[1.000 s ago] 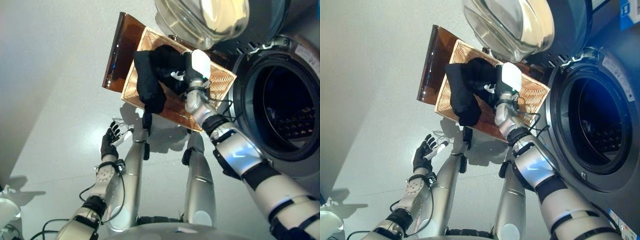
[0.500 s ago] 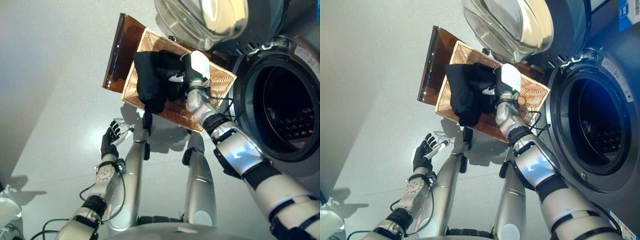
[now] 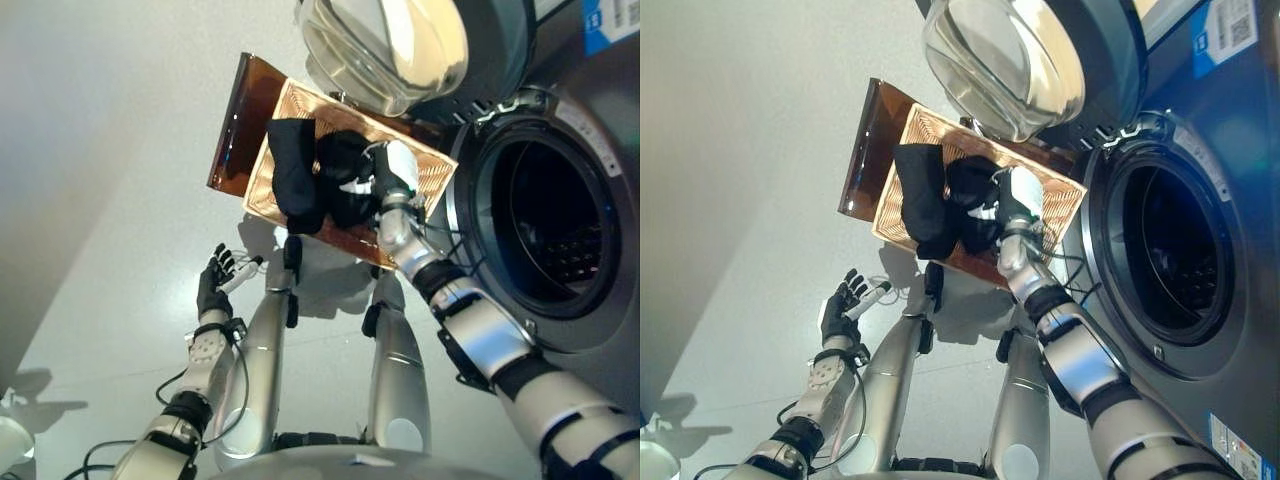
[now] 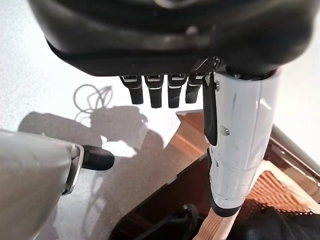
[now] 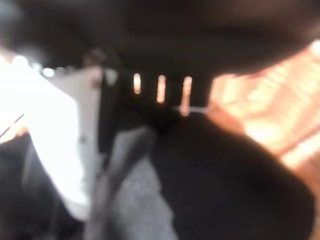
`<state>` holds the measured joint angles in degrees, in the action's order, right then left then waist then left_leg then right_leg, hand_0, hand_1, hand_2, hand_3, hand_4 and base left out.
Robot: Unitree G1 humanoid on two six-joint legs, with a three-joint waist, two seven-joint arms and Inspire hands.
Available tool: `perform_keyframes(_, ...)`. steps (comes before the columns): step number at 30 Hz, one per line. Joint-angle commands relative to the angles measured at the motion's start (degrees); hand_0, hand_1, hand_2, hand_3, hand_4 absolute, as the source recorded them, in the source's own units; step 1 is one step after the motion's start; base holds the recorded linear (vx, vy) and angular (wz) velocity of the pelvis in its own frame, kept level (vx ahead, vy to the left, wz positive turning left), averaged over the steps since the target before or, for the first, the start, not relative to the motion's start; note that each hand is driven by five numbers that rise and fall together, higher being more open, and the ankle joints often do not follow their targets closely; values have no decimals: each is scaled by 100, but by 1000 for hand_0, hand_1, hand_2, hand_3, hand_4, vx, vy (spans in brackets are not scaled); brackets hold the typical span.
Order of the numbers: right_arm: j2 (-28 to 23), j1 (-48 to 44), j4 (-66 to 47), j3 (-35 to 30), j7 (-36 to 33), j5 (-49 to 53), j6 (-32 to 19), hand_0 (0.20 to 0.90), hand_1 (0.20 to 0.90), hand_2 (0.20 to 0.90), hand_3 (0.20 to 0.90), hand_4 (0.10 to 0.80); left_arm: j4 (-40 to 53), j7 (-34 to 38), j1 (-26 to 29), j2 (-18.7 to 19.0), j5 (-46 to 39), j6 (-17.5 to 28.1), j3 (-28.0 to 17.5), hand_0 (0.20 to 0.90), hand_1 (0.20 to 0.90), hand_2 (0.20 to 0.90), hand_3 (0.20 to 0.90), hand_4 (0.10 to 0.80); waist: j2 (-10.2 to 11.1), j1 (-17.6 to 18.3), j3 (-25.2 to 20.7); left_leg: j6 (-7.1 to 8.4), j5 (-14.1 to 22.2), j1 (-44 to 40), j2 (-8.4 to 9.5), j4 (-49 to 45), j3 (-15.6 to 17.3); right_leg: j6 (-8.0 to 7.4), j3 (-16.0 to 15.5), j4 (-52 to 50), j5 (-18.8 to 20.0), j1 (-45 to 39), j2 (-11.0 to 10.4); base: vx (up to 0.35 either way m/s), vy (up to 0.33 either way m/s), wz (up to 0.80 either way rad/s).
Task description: Pick up the clothes and place them into the washing machine
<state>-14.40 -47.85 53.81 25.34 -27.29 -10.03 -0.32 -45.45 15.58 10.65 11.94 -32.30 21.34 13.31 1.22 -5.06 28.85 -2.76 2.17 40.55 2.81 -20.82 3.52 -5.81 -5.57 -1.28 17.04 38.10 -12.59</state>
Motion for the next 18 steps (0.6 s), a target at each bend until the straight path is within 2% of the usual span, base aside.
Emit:
perform_keyframes(1,-113,119,-651,-195,-48,346,-570,200,200,200,200,300,-17,-16,-556,57,7,103,-151,900,900,900,900,800,-106,58,-460,297,-743,-217,85,1322,-51,48,-260,-210,-545,-234,128,38,-45,0)
perform_keyframes(5,-107,547,-1045,-365,58,647,-708,200,200,200,200,300,-125,-56,-584,25,-30,86,-185,900,900,900,900,800,-60,98,-517,290,-730,-364,84,1339,-72,43,-265,-198,-567,-384,131,25,-29,-1)
perform_keyframes(13,-14,1784,-1722,-917,538,2195,-1315,200,200,200,200,300,-260,-231,-720,-81,-155,59,-258,900,900,900,900,800,-17,177,-764,260,-688,-804,87,1434,-78,23,-273,-149,-655,-813,128,42,-18,-2)
perform_keyframes(18,286,2404,-1713,-1421,1079,3951,-1794,200,200,200,200,300,-489,-400,-749,-215,-367,51,-271,900,900,900,900,800,-49,206,-902,253,-669,-1041,97,1509,-76,2,-264,-121,-702,-1021,115,36,-1,-2)
